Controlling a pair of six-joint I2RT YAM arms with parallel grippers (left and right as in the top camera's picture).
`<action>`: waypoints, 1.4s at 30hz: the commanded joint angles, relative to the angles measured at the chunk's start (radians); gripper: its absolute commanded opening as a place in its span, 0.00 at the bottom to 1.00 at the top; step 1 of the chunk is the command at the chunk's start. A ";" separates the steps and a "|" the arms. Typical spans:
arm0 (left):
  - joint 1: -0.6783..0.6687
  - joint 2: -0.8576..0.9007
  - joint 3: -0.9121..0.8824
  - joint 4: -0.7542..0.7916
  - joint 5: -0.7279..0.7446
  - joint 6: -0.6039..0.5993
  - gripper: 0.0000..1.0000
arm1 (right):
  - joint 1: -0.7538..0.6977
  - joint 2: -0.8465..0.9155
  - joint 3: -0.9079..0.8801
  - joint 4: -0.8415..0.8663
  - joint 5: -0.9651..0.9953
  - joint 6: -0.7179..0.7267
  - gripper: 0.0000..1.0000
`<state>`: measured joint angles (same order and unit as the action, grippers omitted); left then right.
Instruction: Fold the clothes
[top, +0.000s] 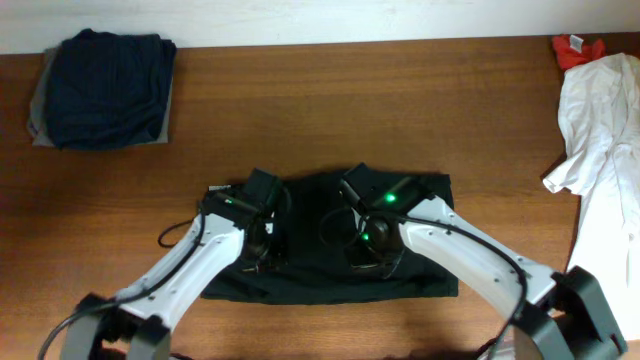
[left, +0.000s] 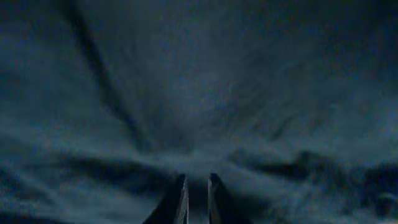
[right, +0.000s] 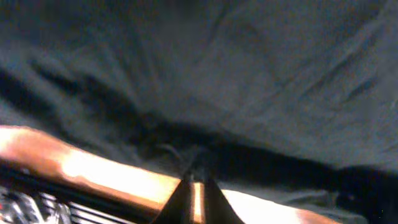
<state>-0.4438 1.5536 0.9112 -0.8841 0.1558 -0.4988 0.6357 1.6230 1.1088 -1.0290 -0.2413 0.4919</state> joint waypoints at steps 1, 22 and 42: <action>-0.002 0.046 -0.058 0.081 0.113 -0.009 0.01 | 0.013 0.052 -0.018 0.018 -0.010 0.022 0.04; 0.050 -0.026 -0.047 -0.242 -0.207 -0.094 0.01 | -0.319 -0.019 -0.208 -0.089 0.051 0.002 0.04; 0.122 0.007 0.054 0.221 0.064 0.104 0.01 | -0.401 -0.066 -0.050 0.169 -0.124 -0.163 0.04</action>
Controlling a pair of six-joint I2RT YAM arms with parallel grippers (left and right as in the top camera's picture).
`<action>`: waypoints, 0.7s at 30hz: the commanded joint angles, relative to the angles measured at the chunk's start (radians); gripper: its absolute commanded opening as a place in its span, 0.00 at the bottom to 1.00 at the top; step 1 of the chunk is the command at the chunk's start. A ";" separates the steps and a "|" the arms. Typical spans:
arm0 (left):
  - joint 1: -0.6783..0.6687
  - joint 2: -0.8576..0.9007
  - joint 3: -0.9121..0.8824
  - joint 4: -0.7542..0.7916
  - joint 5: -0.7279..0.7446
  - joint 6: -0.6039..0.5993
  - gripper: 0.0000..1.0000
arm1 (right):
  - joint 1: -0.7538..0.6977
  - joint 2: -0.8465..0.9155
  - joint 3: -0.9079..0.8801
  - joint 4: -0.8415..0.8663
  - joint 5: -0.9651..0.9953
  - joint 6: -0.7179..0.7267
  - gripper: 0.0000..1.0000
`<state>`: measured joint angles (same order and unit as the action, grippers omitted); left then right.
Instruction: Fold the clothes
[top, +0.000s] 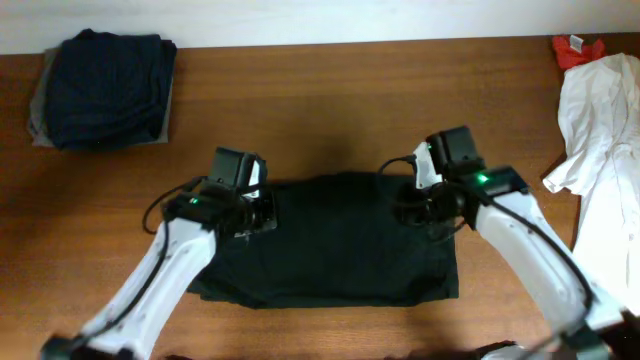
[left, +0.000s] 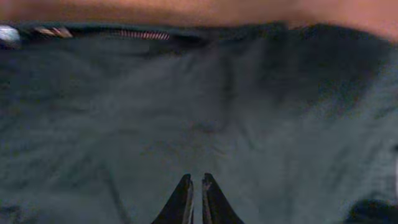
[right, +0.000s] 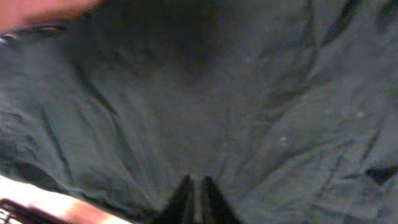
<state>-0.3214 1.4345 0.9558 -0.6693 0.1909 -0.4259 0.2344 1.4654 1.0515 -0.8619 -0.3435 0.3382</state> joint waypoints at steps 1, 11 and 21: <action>0.000 0.177 0.009 0.006 0.010 0.031 0.01 | 0.001 0.135 0.007 0.002 -0.008 -0.009 0.04; 0.257 0.325 0.010 -0.110 -0.155 0.027 0.01 | -0.164 0.320 0.008 -0.066 0.225 -0.009 0.04; 0.434 0.154 0.097 -0.240 -0.132 0.029 0.01 | -0.381 0.243 0.134 -0.255 0.126 -0.081 0.04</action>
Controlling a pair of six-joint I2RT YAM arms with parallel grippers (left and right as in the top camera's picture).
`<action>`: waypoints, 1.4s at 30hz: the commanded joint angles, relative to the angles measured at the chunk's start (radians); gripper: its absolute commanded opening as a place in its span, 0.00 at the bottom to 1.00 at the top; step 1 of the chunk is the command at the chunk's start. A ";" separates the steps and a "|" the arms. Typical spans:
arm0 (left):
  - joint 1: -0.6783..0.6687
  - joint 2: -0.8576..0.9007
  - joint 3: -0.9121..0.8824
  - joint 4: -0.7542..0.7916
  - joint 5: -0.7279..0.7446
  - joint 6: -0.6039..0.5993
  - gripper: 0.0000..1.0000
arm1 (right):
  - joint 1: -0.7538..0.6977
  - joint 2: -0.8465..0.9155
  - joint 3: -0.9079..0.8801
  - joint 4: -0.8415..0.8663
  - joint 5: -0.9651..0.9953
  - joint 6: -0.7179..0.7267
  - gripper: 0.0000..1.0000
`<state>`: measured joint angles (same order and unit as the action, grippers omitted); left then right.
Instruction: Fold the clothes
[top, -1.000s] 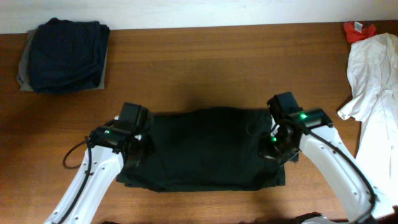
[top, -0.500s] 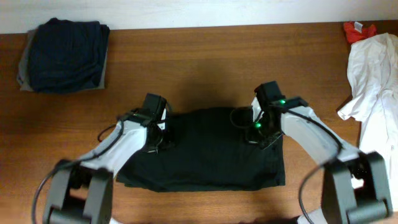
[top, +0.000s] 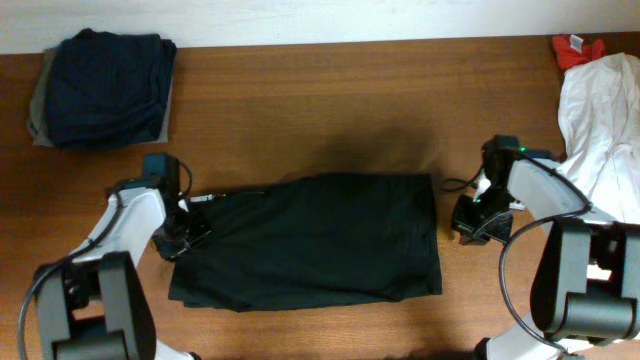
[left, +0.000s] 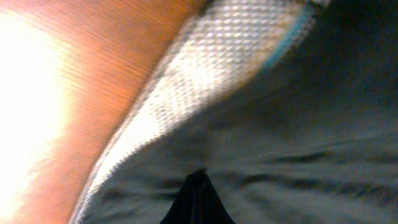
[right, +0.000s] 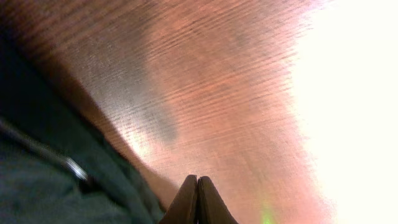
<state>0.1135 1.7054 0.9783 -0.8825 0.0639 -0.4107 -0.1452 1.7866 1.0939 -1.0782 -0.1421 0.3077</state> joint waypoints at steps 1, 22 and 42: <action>-0.011 -0.152 0.089 -0.023 0.029 0.025 0.01 | 0.010 -0.105 0.118 -0.045 -0.143 -0.087 0.04; -0.278 0.184 0.103 0.358 -0.033 -0.037 0.01 | 0.373 0.250 0.190 0.301 0.003 0.008 0.04; -0.038 -0.287 0.275 0.095 -0.021 -0.029 0.06 | 0.104 0.139 0.698 -0.335 -0.121 -0.155 0.04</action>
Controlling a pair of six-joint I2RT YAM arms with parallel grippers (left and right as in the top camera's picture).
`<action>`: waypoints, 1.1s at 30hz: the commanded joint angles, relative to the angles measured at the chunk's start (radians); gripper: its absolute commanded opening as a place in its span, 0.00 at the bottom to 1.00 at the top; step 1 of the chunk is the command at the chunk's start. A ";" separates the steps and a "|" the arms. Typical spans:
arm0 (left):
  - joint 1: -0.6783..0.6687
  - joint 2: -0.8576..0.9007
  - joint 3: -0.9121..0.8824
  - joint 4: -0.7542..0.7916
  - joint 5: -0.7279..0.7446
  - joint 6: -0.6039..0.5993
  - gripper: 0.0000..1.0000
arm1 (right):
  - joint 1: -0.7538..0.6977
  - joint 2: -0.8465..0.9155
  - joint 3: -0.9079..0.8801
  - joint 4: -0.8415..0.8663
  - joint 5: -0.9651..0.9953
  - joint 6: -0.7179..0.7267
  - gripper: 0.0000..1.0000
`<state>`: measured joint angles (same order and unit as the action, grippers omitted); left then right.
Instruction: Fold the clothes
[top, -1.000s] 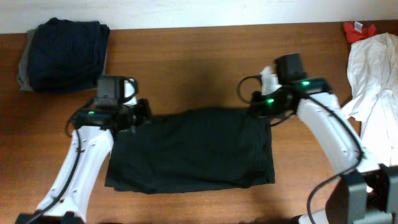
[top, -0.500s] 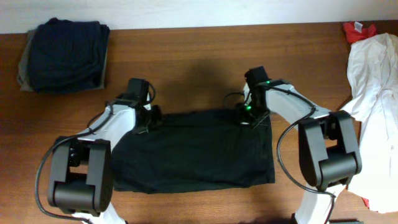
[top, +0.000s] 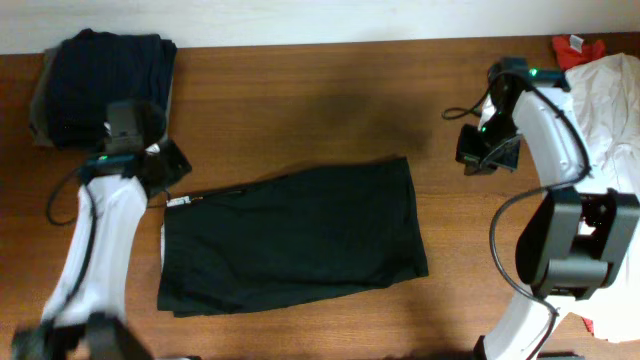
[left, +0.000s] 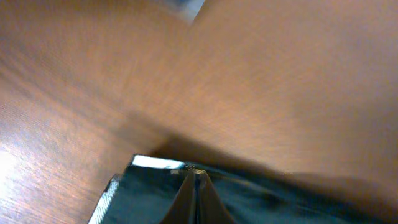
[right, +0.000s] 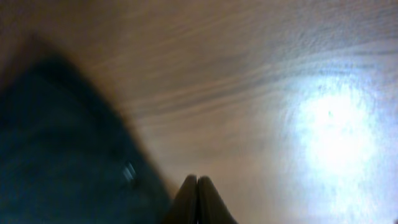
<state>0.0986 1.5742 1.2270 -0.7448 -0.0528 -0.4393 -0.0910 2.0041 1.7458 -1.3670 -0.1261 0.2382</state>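
A black garment (top: 290, 235) lies folded into a flat rectangle at the table's middle. My left gripper (top: 166, 163) is shut and empty just beyond the garment's far left corner. In the left wrist view its tips (left: 196, 179) point at the garment's edge (left: 149, 199), where a pale label strip shows. Out past the far right corner, well clear of the cloth, my right gripper (top: 478, 153) is also shut and empty. The right wrist view has its tips (right: 197, 182) over bare wood, with the dark garment (right: 56, 149) blurred at the left.
A folded dark blue stack (top: 105, 85) sits at the back left, close behind my left arm. A heap of white clothes (top: 600, 120) hangs over the right edge, with a red item (top: 575, 45) at the back right corner. The table (top: 330, 100) is brown wood.
Both grippers have left the garment's side edges. The left is now near the blue stack, the right farther back on the right. The garment sits slightly further left.
Both grippers were shut, close together on the middle of the black garment. Then they were apart at its far edge. Then they were at its left and right ends, the cloth looking smoother. Now both are off it and the rectangle lies flat.
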 joint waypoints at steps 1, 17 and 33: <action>-0.043 -0.193 0.027 -0.098 0.135 -0.001 0.08 | 0.088 -0.093 0.042 -0.081 -0.182 -0.138 0.04; -0.174 -0.188 -0.433 -0.178 0.187 -0.020 0.01 | 0.333 -0.094 -0.545 0.286 -0.056 0.021 0.04; 0.027 -0.192 -0.491 -0.221 0.207 -0.019 0.00 | 0.003 -0.193 -0.564 0.187 -0.059 -0.034 0.04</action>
<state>0.1204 1.3849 0.7124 -0.9459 0.1249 -0.4503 -0.0872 1.9095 1.1587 -1.1584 -0.1482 0.2531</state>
